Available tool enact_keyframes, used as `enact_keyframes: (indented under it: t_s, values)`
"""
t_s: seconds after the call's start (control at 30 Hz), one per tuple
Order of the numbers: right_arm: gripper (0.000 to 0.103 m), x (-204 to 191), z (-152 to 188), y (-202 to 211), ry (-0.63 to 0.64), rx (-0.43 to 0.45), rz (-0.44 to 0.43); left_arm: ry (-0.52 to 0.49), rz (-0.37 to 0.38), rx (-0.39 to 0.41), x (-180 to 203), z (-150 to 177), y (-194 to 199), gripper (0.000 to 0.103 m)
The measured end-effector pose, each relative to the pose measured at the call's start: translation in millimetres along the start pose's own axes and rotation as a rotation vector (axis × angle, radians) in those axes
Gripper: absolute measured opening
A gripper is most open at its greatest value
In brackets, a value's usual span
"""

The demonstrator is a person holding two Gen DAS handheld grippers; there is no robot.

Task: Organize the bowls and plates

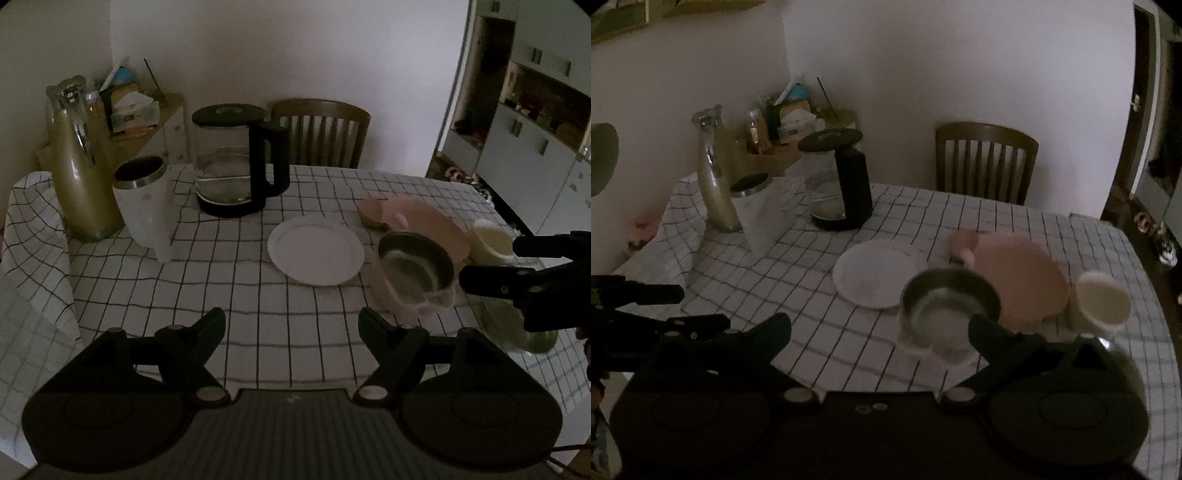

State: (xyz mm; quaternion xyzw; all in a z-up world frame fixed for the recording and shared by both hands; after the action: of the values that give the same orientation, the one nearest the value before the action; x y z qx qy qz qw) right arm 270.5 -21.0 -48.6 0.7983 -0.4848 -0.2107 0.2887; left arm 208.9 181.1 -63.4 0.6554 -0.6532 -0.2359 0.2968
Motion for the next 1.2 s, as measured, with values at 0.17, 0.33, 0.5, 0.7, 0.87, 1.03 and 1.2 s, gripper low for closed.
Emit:
enact_keyframes:
  t_s: [0.17, 0.33, 0.5, 0.7, 0.87, 1.03, 1.2]
  values:
    - [0.103, 14.6, -21.7, -30.2, 0.035, -0.019, -0.002, 0.011, -0.04, -0.037, -2.4, -15.8, -31.3, 0.079]
    - [0.103, 33.0, -45.5, -66.0, 0.07, -0.064, 0.002, 0.023, -0.066, -0.08, -6.2, -31.7, -66.5, 0.079]
    - [0.102, 49.8, -71.5, -111.0, 0.08, -0.132, -0.016, 0.035, -0.07, -0.108, -10.2, -49.6, -99.0, 0.079]
    - [0.098, 64.4, -94.5, -163.1, 0.072, -0.216, -0.021, 0.053, -0.055, -0.137, -11.2, -71.2, -134.5, 0.079]
    - [0.093, 72.4, -102.2, -204.0, 0.045, -0.308, -0.032, 0.075, -0.022, -0.157, -13.8, -80.1, -162.8, 0.079]
    - [0.081, 72.5, -102.1, -235.7, 0.03, -0.373, -0.049, 0.11, -0.005, -0.207, -19.4, -83.1, -191.2, 0.079]
    - [0.079, 74.9, -103.6, -261.6, -0.009, -0.433, -0.073, 0.218, 0.024, -0.276, -34.6, -81.7, -218.6, 0.078]
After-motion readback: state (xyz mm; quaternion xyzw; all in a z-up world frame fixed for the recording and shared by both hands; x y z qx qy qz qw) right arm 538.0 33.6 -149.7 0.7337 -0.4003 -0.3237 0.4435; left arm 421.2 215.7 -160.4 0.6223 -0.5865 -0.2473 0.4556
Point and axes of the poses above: each gripper's, at about its wrist camera, not at the fingertips, and y roughly against the way its jaws point, x to its right, z to its underside, the point moved 3 cm from there along -y, roughly the way its jaws point
